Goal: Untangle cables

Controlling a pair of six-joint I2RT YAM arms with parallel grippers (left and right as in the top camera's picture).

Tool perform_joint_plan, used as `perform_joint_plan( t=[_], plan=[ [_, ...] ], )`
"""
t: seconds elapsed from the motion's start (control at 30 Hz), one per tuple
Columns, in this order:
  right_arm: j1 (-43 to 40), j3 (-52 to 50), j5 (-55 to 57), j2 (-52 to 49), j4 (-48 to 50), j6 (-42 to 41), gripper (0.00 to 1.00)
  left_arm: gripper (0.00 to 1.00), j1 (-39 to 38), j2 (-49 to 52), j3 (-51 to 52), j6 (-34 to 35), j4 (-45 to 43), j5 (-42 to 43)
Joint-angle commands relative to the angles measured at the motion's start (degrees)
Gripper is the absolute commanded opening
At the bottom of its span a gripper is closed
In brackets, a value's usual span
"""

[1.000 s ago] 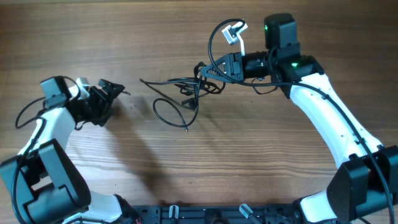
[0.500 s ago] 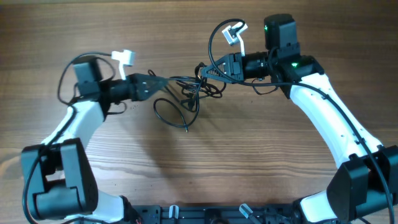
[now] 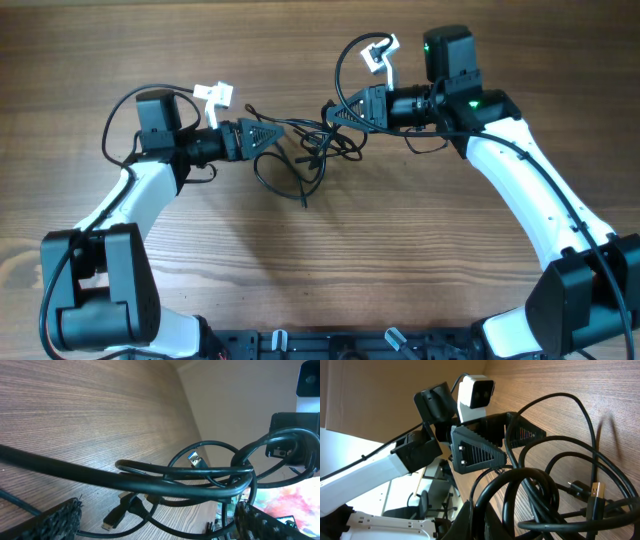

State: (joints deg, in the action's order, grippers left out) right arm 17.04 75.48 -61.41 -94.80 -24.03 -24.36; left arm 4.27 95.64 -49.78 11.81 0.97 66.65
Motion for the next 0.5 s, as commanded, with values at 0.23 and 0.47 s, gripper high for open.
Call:
perform_joint_plan(
  t=[0.23,0.47],
  plan=[
    [-0.2,0.8,-19.3,1.4,0.3,11.1,0.04,1.00,-2.1,-1.2,0.0,11.1,-32.1,23.5],
    [0.8,0.8,-20.6,1.4,0.4,11.0,0.04,1.00,-2.6,-1.1,5.0,-2.5,-22.3,18.6]
  ],
)
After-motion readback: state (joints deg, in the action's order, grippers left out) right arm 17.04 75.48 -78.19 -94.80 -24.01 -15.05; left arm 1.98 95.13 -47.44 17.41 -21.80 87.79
